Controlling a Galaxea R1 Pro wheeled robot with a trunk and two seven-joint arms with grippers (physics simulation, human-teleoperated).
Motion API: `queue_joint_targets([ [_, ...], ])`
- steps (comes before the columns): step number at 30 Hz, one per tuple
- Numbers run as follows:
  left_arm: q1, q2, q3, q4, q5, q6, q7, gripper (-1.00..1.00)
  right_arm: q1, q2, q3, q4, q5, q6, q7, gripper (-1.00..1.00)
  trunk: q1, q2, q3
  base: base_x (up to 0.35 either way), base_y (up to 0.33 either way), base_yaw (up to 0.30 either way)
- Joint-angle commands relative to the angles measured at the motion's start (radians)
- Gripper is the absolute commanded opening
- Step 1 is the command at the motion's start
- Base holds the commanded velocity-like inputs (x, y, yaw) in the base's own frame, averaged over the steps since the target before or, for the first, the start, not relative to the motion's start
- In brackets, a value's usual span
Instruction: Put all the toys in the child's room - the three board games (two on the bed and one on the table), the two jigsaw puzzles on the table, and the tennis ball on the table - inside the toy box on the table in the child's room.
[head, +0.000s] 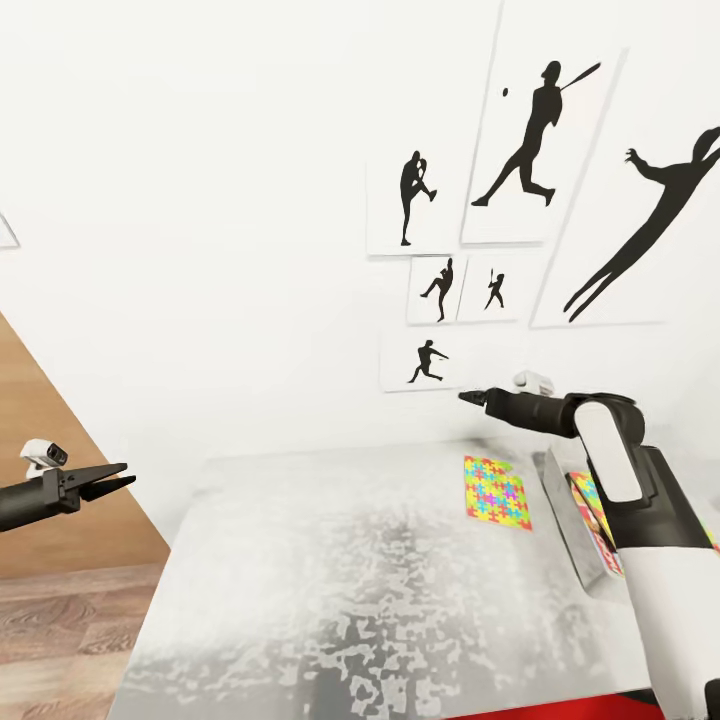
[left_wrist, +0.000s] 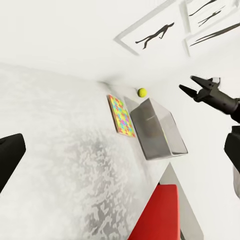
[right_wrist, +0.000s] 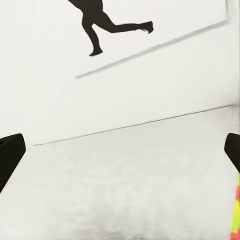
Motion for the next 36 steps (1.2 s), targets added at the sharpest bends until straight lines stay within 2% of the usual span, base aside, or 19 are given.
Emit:
queue_joint_targets([
  [1, -0.002, 0.001, -0.005, 0.001, 0.007, 0.010, -0.001, 1.00, -0.003, 0.000, 0.000, 0.010, -0.007, 0.004, -0.009, 1.00, 0.001, -0.002, -0.002, 0.000, 0.000, 0.000],
  [6, -0.002, 0.001, -0.004, 0.001, 0.007, 0.010, -0.001, 1.00, -0.023, 0.001, -0.001, 0.104, -0.007, 0.004, -0.056, 1.00, 0.001, -0.002, -0.002, 0.000, 0.000, 0.000],
  [9, -0.002, 0.001, -0.004, 0.001, 0.007, 0.010, -0.001, 1.00, -0.047, 0.003, 0.000, 0.161, -0.007, 0.004, -0.119, 1.00, 0.001, -0.002, -0.002, 0.000, 0.000, 0.000],
  [12, -0.002, 0.001, -0.004, 0.001, 0.007, 0.010, -0.001, 1.00, -0.088, 0.011, -0.001, 0.234, -0.009, 0.003, -0.209, 1.00, 0.001, -0.002, -0.002, 0.000, 0.000, 0.000],
  [14, -0.002, 0.001, -0.004, 0.001, 0.007, 0.010, -0.001, 1.00, -0.142, 0.038, 0.000, 0.327, -0.009, 0.004, -0.285, 1.00, 0.001, -0.002, -0.002, 0.000, 0.000, 0.000],
  [17, -0.002, 0.001, -0.004, 0.001, 0.008, 0.010, -0.001, 1.00, -0.225, 0.096, 0.002, 0.469, -0.006, 0.004, -0.397, 1.00, 0.001, -0.002, -0.002, 0.000, 0.000, 0.000],
  [20, -0.002, 0.001, -0.004, 0.001, 0.009, 0.010, -0.001, 1.00, -0.256, 0.142, 0.001, 0.513, -0.005, 0.004, -0.468, 1.00, 0.001, -0.002, -0.002, 0.000, 0.000, 0.000],
  [23, -0.002, 0.001, -0.004, 0.001, 0.009, 0.010, -0.001, 1.00, -0.266, 0.160, 0.000, 0.524, -0.010, 0.004, -0.493, 1.00, 0.001, -0.002, -0.002, 0.000, 0.000, 0.000],
  [26, -0.002, 0.001, -0.004, 0.001, 0.009, 0.010, -0.001, 1.00, -0.268, 0.167, 0.001, 0.510, -0.011, 0.004, -0.504, 1.00, 0.001, -0.002, -0.002, 0.000, 0.000, 0.000],
  [29, -0.002, 0.001, -0.004, 0.001, 0.009, 0.010, -0.001, 1.00, -0.268, 0.169, 0.002, 0.472, -0.012, 0.004, -0.509, 1.00, 0.001, -0.002, -0.002, 0.000, 0.000, 0.000],
  [36, -0.002, 0.001, -0.004, 0.001, 0.010, 0.010, -0.001, 1.00, -0.266, 0.166, 0.002, 0.450, -0.006, 0.004, -0.511, 1.00, 0.001, -0.002, -0.005, 0.000, 0.000, 0.000],
])
